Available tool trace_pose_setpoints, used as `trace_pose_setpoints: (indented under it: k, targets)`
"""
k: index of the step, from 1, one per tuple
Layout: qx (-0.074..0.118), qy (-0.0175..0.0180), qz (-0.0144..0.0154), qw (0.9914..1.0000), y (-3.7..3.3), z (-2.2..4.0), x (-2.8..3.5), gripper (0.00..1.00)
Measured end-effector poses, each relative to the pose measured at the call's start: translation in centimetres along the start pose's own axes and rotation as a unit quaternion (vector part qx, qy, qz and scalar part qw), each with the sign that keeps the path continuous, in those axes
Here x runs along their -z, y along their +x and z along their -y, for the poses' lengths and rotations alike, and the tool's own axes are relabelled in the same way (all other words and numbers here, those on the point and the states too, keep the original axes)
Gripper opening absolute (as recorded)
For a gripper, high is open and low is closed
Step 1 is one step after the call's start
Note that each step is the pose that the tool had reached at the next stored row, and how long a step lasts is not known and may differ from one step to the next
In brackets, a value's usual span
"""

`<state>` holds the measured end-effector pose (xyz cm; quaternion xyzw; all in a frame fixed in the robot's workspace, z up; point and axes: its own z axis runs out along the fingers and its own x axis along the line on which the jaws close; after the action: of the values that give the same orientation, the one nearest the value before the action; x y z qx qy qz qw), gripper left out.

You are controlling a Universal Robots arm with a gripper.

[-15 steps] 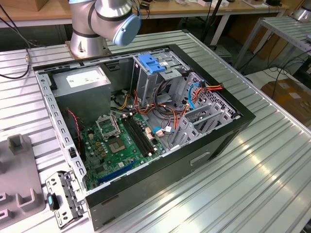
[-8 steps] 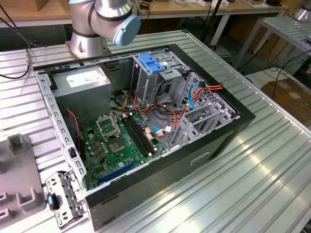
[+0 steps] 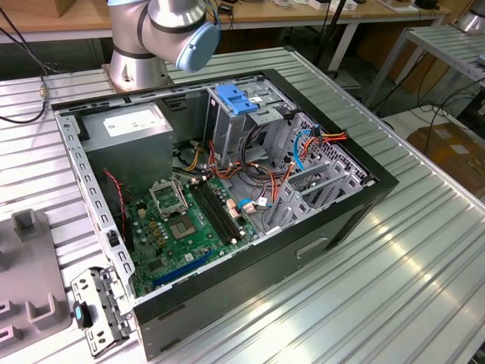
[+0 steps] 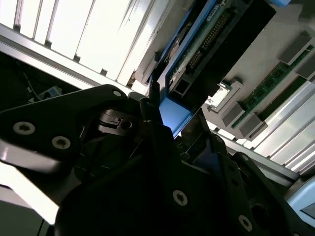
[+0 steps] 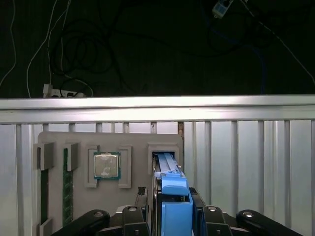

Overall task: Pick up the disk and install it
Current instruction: 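Pick up the disk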

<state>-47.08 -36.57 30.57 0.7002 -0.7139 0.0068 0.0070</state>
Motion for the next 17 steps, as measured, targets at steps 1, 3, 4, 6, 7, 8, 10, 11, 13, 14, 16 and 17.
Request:
trace_pose_setpoints:
  k: [1,3,4,6,7,8,10,11,13,14,16,17]
  targets:
    - [0.000,0.0005,-0.0010,1.00000,0.00,0.00,-0.06,0.45]
    - [0.000,0.0015,-0.0027,1.00000,0.00,0.01,-0.22,0.45]
    - [0.000,0.0017,-0.0030,0.99999,-0.01,0.01,-0.30,0.45]
    - [0.000,0.0018,-0.0033,0.99999,-0.03,0.00,-0.49,0.45]
    - [0.000,0.0018,-0.0033,0.99999,-0.03,0.01,-0.54,0.45]
    - [0.000,0.0017,-0.0033,0.99999,-0.03,0.00,-0.59,0.45]
    - [0.000,0.0018,-0.0035,0.99999,-0.04,0.00,-0.67,0.44]
    - [0.000,0.0017,-0.0036,0.99999,-0.04,0.00,-0.68,0.37]
    - [0.000,0.0018,-0.0040,0.99999,-0.04,0.00,-0.73,0.37]
    - [0.000,0.0018,-0.0042,0.99999,-0.04,0.00,-0.73,0.37]
    - [0.000,0.0018,-0.0046,0.99999,-0.04,0.00,-0.75,0.37]
    - [0.000,0.0018,-0.0047,0.99999,-0.05,0.00,-0.77,0.37]
